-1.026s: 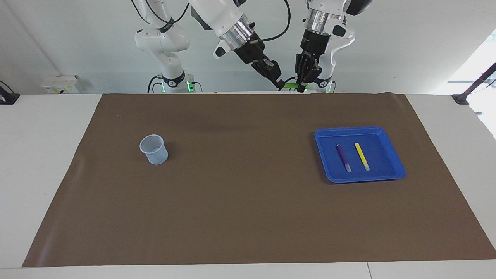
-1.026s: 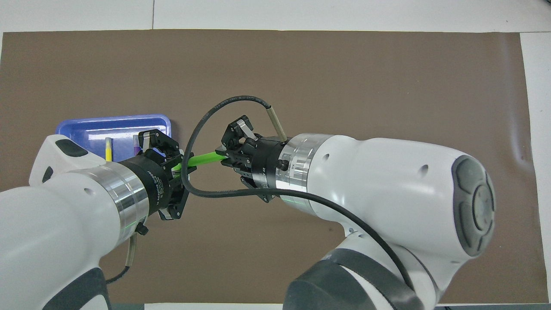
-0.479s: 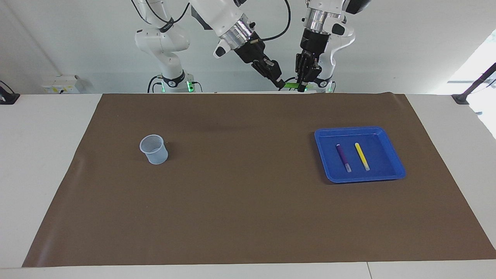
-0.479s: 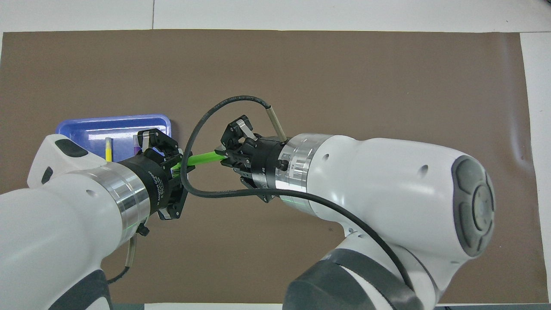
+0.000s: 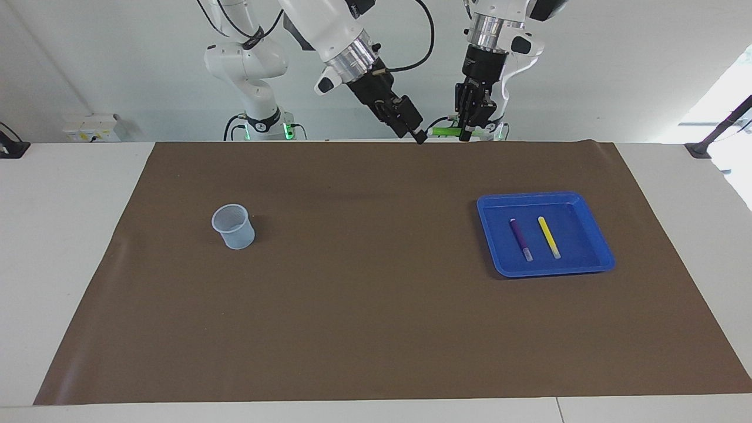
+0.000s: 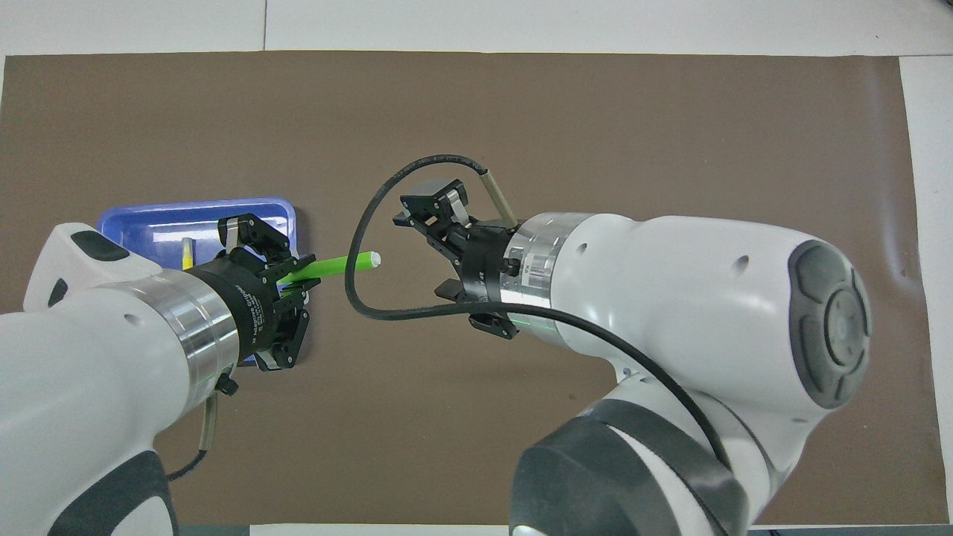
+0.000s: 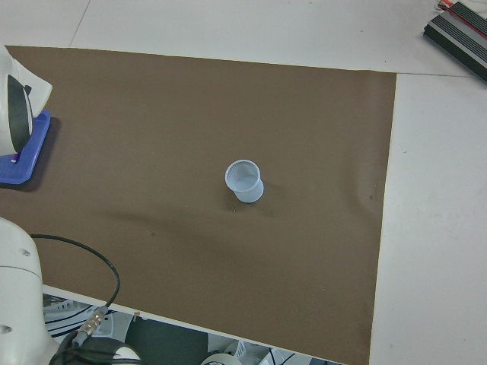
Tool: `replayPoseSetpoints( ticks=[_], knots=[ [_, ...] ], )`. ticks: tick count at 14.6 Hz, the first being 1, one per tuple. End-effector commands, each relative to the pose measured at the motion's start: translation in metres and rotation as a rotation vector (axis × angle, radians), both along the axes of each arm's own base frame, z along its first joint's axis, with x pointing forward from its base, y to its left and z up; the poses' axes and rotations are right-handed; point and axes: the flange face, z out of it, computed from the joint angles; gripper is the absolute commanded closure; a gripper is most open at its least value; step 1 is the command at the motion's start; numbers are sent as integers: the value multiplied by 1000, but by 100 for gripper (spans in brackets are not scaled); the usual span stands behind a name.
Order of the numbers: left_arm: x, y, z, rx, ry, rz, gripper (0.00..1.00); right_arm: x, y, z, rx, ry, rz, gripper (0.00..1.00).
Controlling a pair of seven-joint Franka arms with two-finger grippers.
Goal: Right arm passes pens to left for tray arrangement
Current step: 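Lower the green pen into the tray while the right gripper withdraws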
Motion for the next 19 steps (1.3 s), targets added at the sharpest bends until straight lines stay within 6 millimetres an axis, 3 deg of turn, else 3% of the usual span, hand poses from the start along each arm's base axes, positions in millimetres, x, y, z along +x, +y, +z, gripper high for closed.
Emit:
replayPoseSetpoints(
  ticks=[1,5,6,9,11,15,19],
  knots=[
    [16,29,-4,58,7,-55,100,18,-49,-21,-108,-29,67,0],
    [51,120,-22,66,28,-197,100,35,-114,-59,-304,-75,229,0],
    [55,134,-28,75,37,-258,100,39,-128,-68,-366,-91,274,0],
    [68,167,-67,95,73,-494,100,53,-178,-89,-471,-110,383,0],
    [76,206,-93,103,87,-619,100,59,-220,-97,-545,-124,475,0],
    [82,273,-145,123,74,-897,100,65,-287,-99,-654,-110,631,0],
    [104,327,-217,222,136,-1192,100,64,-321,-81,-723,-70,717,0]
  ],
)
